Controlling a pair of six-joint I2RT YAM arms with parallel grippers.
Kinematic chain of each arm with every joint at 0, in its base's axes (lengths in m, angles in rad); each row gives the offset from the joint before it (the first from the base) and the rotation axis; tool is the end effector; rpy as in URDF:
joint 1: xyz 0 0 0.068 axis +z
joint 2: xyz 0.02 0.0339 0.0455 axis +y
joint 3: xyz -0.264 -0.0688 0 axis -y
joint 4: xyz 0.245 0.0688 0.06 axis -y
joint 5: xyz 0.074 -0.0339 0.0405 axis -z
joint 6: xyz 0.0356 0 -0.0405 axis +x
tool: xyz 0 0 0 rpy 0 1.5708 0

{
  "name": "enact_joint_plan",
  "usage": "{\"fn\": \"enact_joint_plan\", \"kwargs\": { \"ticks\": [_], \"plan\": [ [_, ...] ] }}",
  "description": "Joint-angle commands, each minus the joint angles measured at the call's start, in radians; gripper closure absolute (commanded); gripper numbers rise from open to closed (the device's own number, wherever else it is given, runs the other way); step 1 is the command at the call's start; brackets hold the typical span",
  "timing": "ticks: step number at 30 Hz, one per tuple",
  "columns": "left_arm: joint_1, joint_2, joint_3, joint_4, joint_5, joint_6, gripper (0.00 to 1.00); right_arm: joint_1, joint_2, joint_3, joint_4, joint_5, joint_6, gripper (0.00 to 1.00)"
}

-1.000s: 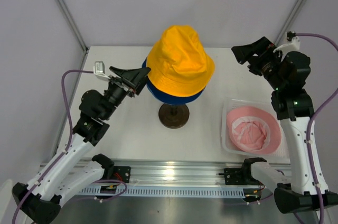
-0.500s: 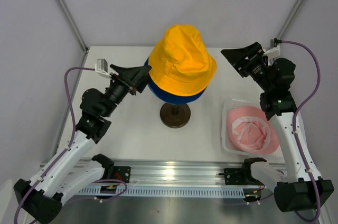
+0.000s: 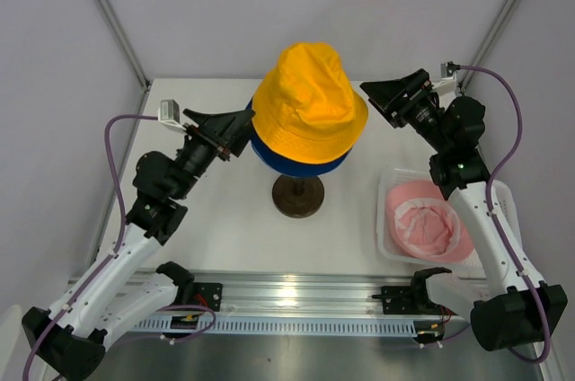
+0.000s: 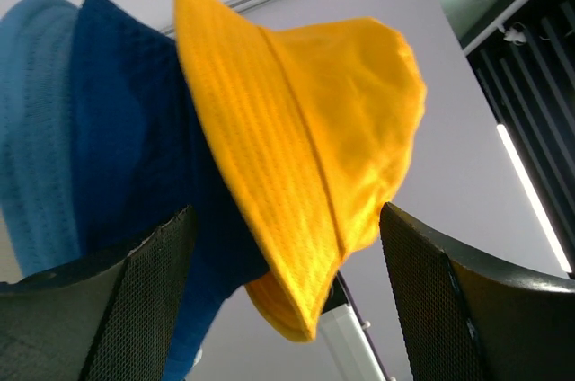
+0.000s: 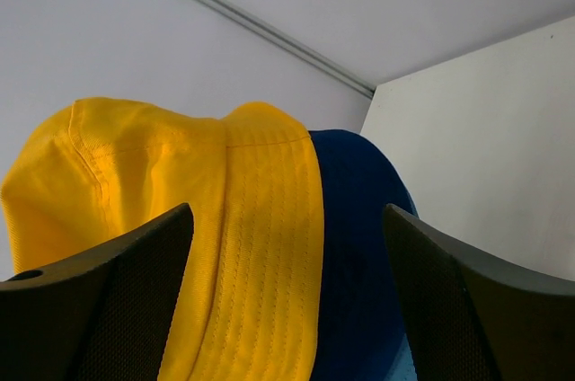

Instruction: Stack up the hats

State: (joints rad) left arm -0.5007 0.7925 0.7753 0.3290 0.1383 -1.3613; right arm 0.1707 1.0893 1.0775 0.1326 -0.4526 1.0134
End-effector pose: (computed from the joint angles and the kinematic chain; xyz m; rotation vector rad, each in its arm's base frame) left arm 0.1596 -0.0929 0.3908 -0.4805 1.3782 -1.6604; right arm 0.2424 0.0576 0.4174 0.2660 1.5770 1.2707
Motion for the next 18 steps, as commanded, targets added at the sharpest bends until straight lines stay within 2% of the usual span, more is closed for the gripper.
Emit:
{"fn": "enact_joint_plan", "kwargs": {
  "ticks": [1, 12, 16, 18],
  "plan": [
    [0.004, 0.027, 0.032, 0.016, 0.021, -0.005, 0.15, 0.021, 0.007, 0.002, 0.065, 0.012, 0.014, 0.12],
    [0.005, 0.074, 0.042, 0.11, 0.055, -0.039, 0.23, 0.046, 0.024, -0.008, 0.085, 0.023, 0.028, 0.19],
    [0.005, 0.073, 0.024, 0.14, 0.055, -0.051, 0.31, 0.046, 0.024, -0.021, 0.091, 0.029, 0.033, 0.25],
    [0.004, 0.065, 0.019, 0.142, 0.053, -0.053, 0.32, 0.046, 0.021, -0.024, 0.091, 0.031, 0.031, 0.32]
  ]
}}
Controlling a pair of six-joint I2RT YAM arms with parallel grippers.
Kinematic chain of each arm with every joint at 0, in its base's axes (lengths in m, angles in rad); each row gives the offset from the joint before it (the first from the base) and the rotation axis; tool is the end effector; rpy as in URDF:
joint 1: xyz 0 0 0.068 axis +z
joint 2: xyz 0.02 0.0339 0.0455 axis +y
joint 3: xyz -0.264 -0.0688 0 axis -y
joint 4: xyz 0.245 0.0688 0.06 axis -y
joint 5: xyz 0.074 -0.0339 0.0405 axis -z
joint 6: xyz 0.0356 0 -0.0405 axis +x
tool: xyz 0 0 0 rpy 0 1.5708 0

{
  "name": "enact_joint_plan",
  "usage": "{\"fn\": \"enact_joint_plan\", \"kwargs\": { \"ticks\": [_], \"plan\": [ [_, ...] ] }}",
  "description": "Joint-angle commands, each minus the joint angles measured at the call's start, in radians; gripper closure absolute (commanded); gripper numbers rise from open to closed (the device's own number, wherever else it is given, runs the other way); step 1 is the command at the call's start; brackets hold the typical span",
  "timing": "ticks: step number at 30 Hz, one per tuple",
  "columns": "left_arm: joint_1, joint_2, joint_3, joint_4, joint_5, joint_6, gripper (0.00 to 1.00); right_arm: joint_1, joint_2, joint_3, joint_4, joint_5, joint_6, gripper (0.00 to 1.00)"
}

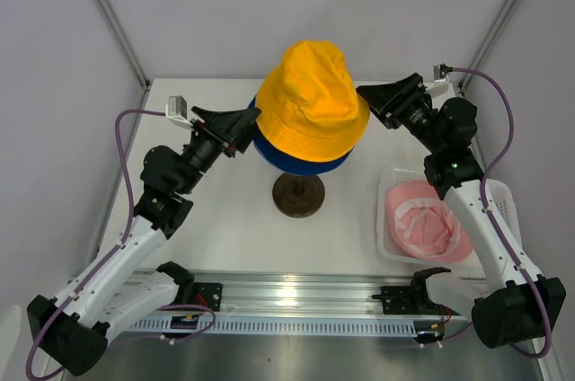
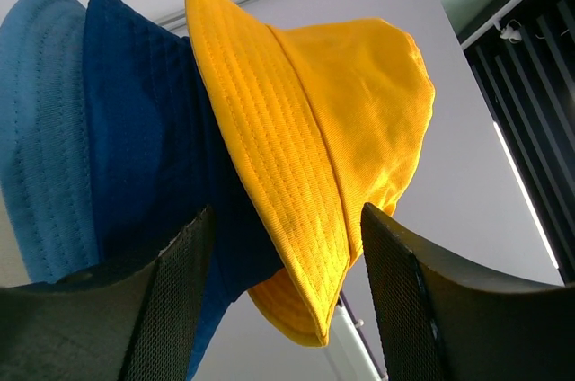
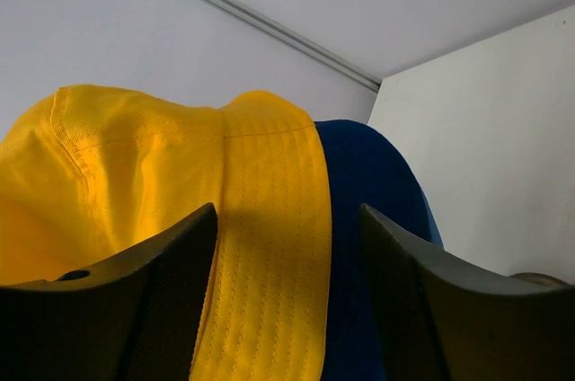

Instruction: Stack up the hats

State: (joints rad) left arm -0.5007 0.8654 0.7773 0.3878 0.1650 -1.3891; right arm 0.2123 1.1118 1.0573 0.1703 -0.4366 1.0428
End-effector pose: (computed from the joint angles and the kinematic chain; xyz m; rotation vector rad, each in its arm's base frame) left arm 0.1748 -0.1023 0.3849 -0.4849 1.4038 -1.6931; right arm 0.2476 0.0688 0.4090 0.2748 1.5905 1.3141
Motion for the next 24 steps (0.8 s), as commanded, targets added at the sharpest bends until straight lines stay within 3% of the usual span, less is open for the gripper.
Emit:
{"fn": "enact_joint_plan", "kwargs": {
  "ticks": [1, 5, 10, 17, 19, 24],
  "plan": [
    [0.004, -0.009, 0.016, 0.083, 0.028, -0.025, 0.31, 0.006, -0.003, -0.006, 0.052, 0.018, 0.002, 0.35],
    [0.004, -0.023, 0.011, 0.082, 0.018, -0.022, 0.32, 0.004, -0.003, -0.008, 0.049, 0.022, -0.001, 0.52],
    [0.004, -0.034, 0.001, 0.082, 0.025, -0.013, 0.32, 0.004, -0.003, -0.01, 0.038, 0.029, -0.004, 0.65],
    [0.005, -0.043, -0.027, 0.105, 0.022, -0.028, 0.35, 0.006, -0.003, -0.022, 0.043, 0.032, -0.001, 0.96],
    [0.004, -0.045, -0.026, 0.103, 0.024, -0.025, 0.36, 0.004, -0.003, -0.022, 0.043, 0.033, -0.001, 1.0],
    [0.005, -0.052, -0.042, 0.108, 0.016, -0.031, 0.38, 0.006, -0.001, -0.028, 0.044, 0.038, -0.006, 1.0]
  ]
}}
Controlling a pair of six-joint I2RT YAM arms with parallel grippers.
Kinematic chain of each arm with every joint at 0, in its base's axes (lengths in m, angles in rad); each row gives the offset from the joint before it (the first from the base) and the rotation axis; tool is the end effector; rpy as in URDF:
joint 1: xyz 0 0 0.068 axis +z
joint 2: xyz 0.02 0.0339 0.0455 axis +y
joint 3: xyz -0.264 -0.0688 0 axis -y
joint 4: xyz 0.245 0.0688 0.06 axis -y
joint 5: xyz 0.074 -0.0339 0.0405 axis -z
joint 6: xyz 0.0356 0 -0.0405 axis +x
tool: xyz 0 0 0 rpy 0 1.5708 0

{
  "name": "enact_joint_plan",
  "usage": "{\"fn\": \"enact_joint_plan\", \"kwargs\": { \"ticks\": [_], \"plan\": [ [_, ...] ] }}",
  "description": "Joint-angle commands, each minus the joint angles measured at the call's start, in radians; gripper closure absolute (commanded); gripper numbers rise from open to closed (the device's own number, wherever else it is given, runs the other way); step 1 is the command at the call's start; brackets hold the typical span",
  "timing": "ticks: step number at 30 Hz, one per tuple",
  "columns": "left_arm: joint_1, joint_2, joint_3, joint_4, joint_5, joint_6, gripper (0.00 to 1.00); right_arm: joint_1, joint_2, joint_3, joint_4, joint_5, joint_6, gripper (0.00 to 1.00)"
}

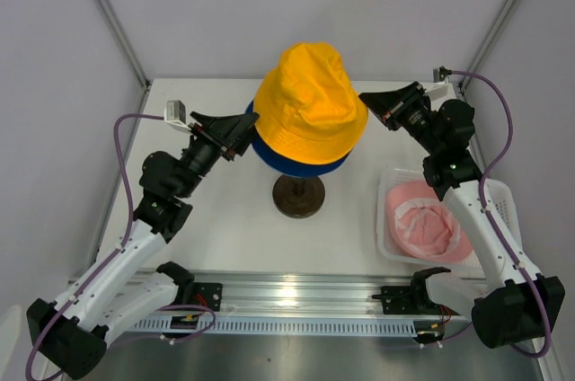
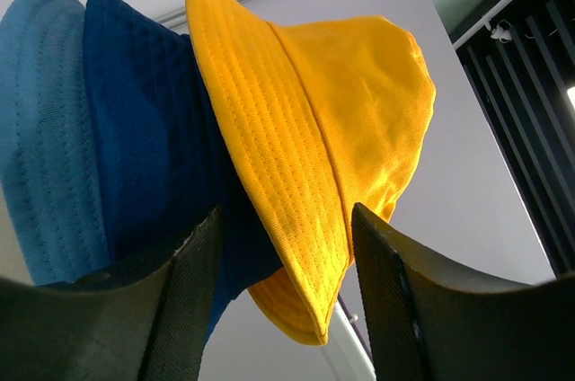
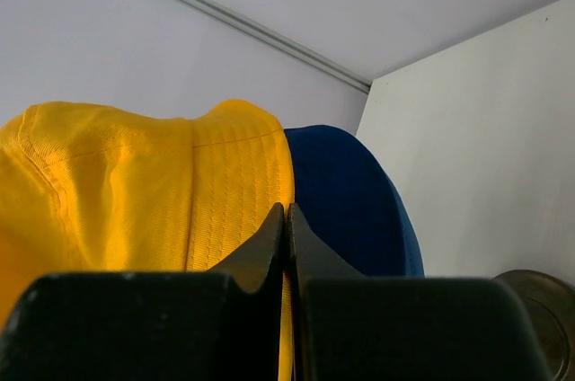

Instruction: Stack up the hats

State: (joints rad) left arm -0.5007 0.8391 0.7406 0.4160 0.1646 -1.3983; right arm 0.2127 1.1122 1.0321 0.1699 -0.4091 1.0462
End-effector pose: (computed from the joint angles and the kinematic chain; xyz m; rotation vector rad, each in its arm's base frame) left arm 0.1700 -0.0997 0.3796 -0.4829 1.3855 -1.7072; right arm 0.2496 0.0684 0.4000 0.3146 1.6051 1.2949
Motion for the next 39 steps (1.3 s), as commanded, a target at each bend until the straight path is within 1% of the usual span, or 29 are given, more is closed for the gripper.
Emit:
{"fn": "enact_joint_plan", "kwargs": {
  "ticks": [1, 5, 9, 16, 19, 20, 23, 25, 26, 27, 28, 30, 32, 34, 35, 37, 39],
  "plan": [
    [0.004, -0.026, -0.004, 0.083, 0.018, -0.022, 0.4, 0.004, -0.002, -0.004, 0.046, 0.012, -0.009, 1.0],
    [0.004, -0.031, -0.001, 0.079, 0.016, -0.019, 0.42, 0.005, -0.002, -0.012, 0.049, 0.013, -0.011, 1.0],
    [0.005, -0.021, 0.0, 0.084, 0.018, -0.022, 0.48, 0.004, -0.002, -0.014, 0.051, 0.016, -0.012, 1.0],
    [0.004, -0.003, -0.001, 0.087, 0.026, -0.036, 0.5, 0.004, -0.005, -0.017, 0.051, 0.02, -0.02, 1.0],
    [0.004, 0.006, 0.002, 0.095, 0.019, -0.036, 0.55, 0.005, 0.0, -0.017, 0.057, 0.015, -0.018, 1.0],
    [0.004, 0.015, 0.003, 0.096, 0.023, -0.037, 0.59, 0.004, 0.001, -0.015, 0.057, 0.013, -0.018, 1.0],
    [0.004, 0.037, 0.013, 0.109, 0.039, -0.039, 0.67, 0.004, 0.0, -0.017, 0.054, 0.013, -0.021, 1.0],
    [0.004, 0.049, 0.02, 0.113, 0.047, -0.038, 0.77, 0.005, 0.0, -0.017, 0.052, 0.013, -0.023, 1.0],
    [0.004, 0.058, 0.025, 0.115, 0.052, -0.033, 0.82, 0.005, 0.0, -0.017, 0.049, 0.013, -0.026, 1.0],
    [0.004, 0.064, 0.026, 0.115, 0.058, -0.027, 0.96, 0.002, -0.002, -0.017, 0.046, 0.012, -0.029, 1.0],
    [0.004, 0.067, 0.034, 0.109, 0.061, -0.019, 0.99, 0.001, -0.002, -0.017, 0.042, 0.012, -0.031, 1.0],
    [0.004, 0.075, 0.036, 0.099, 0.059, 0.001, 0.99, -0.018, 0.0, -0.023, 0.02, -0.009, -0.026, 1.0],
    [0.005, 0.074, 0.028, 0.084, 0.052, 0.013, 0.99, -0.068, 0.0, -0.043, 0.038, -0.045, 0.001, 1.0],
    [0.004, 0.06, 0.013, 0.081, 0.029, 0.018, 0.99, -0.101, 0.0, -0.102, 0.095, -0.106, 0.072, 0.99],
    [0.004, 0.055, 0.003, 0.076, 0.02, 0.022, 0.99, -0.116, 0.001, -0.122, 0.161, -0.125, 0.093, 0.98],
    [0.004, 0.035, -0.009, 0.064, -0.003, 0.033, 0.99, -0.119, 0.003, -0.154, 0.218, -0.174, 0.132, 0.97],
    [0.004, 0.025, -0.018, 0.037, -0.014, 0.053, 0.99, -0.121, 0.006, -0.162, 0.27, -0.209, 0.153, 0.99]
  ]
}}
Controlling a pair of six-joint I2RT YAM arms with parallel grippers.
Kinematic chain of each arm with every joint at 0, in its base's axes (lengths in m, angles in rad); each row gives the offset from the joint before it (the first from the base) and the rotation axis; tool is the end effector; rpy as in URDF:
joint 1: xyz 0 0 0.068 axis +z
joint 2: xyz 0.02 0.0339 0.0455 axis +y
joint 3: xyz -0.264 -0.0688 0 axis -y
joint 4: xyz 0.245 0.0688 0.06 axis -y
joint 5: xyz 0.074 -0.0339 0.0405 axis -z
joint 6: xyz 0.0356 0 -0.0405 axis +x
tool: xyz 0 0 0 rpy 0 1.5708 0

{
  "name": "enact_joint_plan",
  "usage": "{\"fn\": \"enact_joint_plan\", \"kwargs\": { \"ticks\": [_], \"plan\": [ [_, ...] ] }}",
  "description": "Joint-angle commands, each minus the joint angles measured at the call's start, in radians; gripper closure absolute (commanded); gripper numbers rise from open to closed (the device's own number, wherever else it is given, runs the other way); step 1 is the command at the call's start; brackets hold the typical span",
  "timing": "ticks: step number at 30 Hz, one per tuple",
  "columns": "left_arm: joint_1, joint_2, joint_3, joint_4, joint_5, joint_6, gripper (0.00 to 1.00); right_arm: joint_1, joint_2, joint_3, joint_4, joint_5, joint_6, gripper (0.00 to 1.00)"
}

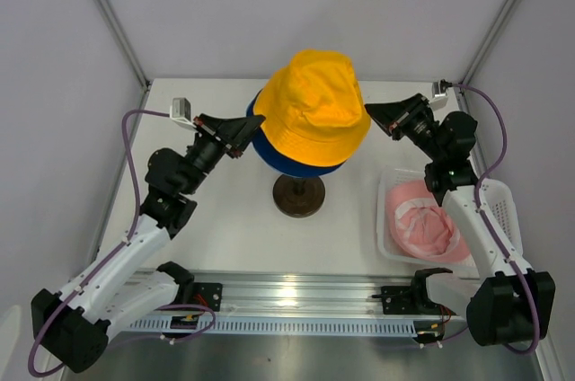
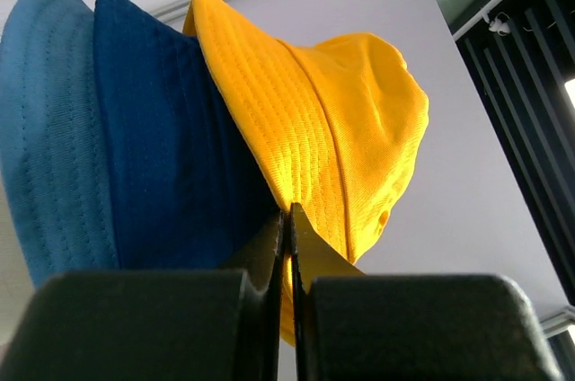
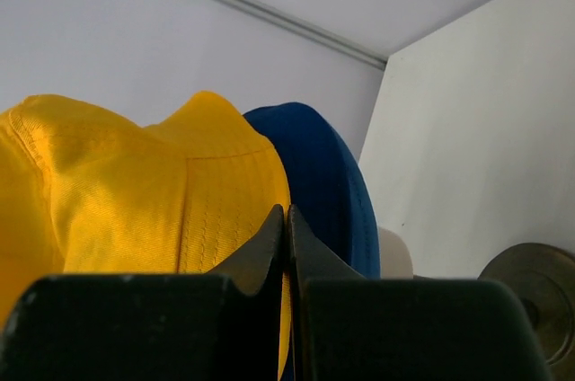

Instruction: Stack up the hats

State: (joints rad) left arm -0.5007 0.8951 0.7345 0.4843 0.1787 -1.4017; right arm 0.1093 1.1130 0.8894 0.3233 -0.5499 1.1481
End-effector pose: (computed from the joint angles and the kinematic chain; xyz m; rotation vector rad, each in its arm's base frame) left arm 0.1809 -0.1062 0.3742 -0.4697 1.3868 -1.7202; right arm 0.2558 0.0468 0.3649 0.3572 1.6187 1.3895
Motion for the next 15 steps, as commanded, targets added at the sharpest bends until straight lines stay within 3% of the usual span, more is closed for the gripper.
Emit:
{"fn": "enact_joint_plan", "kwargs": {
  "ticks": [1, 9, 15],
  "plan": [
    [0.004, -0.038, -0.015, -0.035, -0.041, 0.058, 0.99, -0.017, 0.005, -0.024, 0.132, -0.076, 0.068, 1.0],
    [0.005, -0.056, -0.069, -0.049, -0.076, 0.055, 0.99, -0.013, -0.015, -0.052, 0.096, -0.048, 0.022, 1.0],
    [0.004, -0.156, -0.09, -0.237, -0.132, 0.131, 0.99, 0.007, -0.004, -0.026, 0.069, -0.035, -0.017, 1.0]
  ]
}}
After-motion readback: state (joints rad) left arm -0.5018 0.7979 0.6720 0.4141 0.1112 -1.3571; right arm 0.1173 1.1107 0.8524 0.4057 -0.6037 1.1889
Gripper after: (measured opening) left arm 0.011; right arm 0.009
